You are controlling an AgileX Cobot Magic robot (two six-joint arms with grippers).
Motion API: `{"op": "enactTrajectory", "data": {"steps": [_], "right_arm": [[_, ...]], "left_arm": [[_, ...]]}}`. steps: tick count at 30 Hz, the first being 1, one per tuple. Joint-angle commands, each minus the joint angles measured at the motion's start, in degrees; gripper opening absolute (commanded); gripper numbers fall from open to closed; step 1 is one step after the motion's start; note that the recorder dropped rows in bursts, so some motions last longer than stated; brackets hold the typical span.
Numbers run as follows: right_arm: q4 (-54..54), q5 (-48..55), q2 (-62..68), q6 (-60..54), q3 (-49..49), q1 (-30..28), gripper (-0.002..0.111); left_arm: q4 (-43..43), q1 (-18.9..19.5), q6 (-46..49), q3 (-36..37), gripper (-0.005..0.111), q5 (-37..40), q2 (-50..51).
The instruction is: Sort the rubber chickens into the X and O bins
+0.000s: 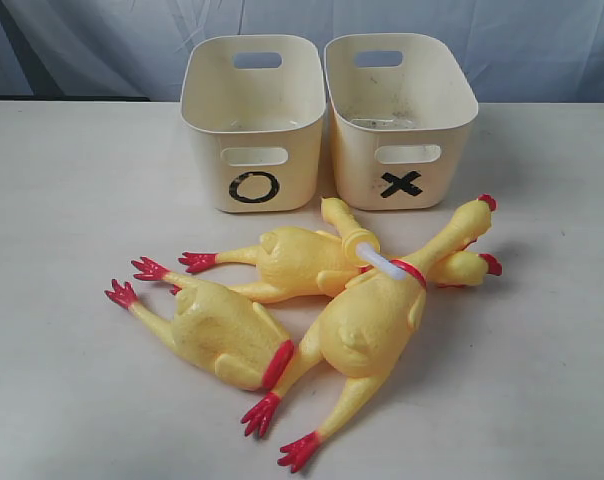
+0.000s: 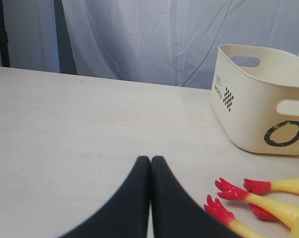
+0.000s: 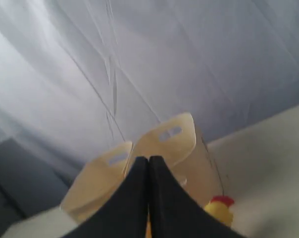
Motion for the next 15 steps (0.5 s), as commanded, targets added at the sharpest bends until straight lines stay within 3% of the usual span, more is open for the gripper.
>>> {"op": "enactTrajectory", "data": {"steps": [1,10,15], "right_arm": [[14.5,15.0,9.3,-22.1,-9.4,1.4,-0.001],[19.8,35.5,34.9,-34.1,-25.5,1.5,-0.001],[21.6,37.6,45.1,-44.9,-31.4,1.7,-0.001]], "left_arm": [[0.0,0.0,-0.3,0.1,0.000,-0.9,-0.3],[0.0,0.0,-0.3,0.1,0.000,-0.9,-0.3],[0.0,0.0,-0.3,0.1,0.000,-0.9,-0.3]]}}
